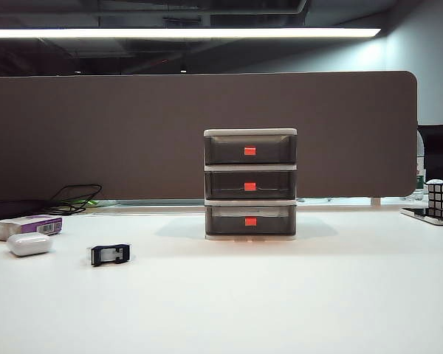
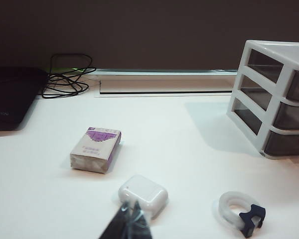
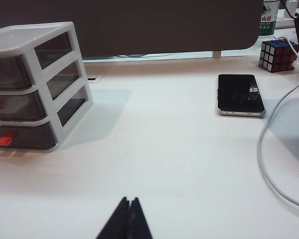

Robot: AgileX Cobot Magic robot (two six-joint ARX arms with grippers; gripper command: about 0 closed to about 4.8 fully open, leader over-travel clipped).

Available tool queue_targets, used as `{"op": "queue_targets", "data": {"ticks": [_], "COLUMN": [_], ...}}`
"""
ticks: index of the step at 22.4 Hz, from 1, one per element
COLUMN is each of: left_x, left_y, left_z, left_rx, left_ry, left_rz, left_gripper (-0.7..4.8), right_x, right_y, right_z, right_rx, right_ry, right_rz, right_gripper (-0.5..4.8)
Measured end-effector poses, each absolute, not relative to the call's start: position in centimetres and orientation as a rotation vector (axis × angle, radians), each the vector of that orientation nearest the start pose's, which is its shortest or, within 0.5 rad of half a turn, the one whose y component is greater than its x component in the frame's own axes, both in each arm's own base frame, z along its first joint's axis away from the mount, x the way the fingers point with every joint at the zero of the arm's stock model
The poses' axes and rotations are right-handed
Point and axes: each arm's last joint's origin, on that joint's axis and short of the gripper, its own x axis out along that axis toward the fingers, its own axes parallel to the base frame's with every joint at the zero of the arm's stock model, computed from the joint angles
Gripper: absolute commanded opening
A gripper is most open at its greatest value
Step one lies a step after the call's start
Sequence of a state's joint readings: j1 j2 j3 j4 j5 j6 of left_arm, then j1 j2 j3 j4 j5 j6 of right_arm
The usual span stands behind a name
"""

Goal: Open the second layer of the drawer on the table, pick up the transparent tape on the table and put it in, and finally close the drawer.

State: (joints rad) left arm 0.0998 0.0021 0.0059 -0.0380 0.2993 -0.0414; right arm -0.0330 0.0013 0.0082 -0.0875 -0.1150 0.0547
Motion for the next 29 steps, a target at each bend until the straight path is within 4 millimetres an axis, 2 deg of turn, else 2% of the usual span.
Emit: {"op": "queue_targets", "data": {"ticks": [14,16,18,19,22,24,29], "left_x": [9.6,9.6,9.5,9.3,9.0,9.0,9.0], "left_y": [0.1,0.0,-0.4,-0.7,-1.2,-1.2,-1.2], "left_z": [16.2,16.2,16.2,16.2,16.2,16.2,17.0], "left_rx": [-0.048,-0.103,-0.242,-0.331,-0.370,-0.375,-0.549], "left_ry": [0.038,0.045,0.078,0.117,0.162,0.167,0.168], "left_rz": [-0.199,-0.246,-0.379,-0.507,-0.693,-0.708,-0.712], "left_gripper": [-0.05,-0.05,-0.05,-0.05,-0.05,-0.05,-0.05], "right_x": [9.7,9.7,9.6,9.5,9.3,9.3,9.3], "right_y": [0.0,0.1,0.5,0.8,1.3,1.3,1.3], "right_z": [15.8,15.8,15.8,15.8,15.8,15.8,15.8], "right_rx": [0.061,0.072,0.141,0.201,0.232,0.233,0.234], "right_ry": [0.083,0.086,0.098,0.116,0.137,0.138,0.137], "right_rz": [0.079,0.127,0.249,0.370,0.535,0.536,0.535], "right_gripper": [-0.05,-0.05,-0.05,-0.05,-0.05,-0.05,-0.05]}}
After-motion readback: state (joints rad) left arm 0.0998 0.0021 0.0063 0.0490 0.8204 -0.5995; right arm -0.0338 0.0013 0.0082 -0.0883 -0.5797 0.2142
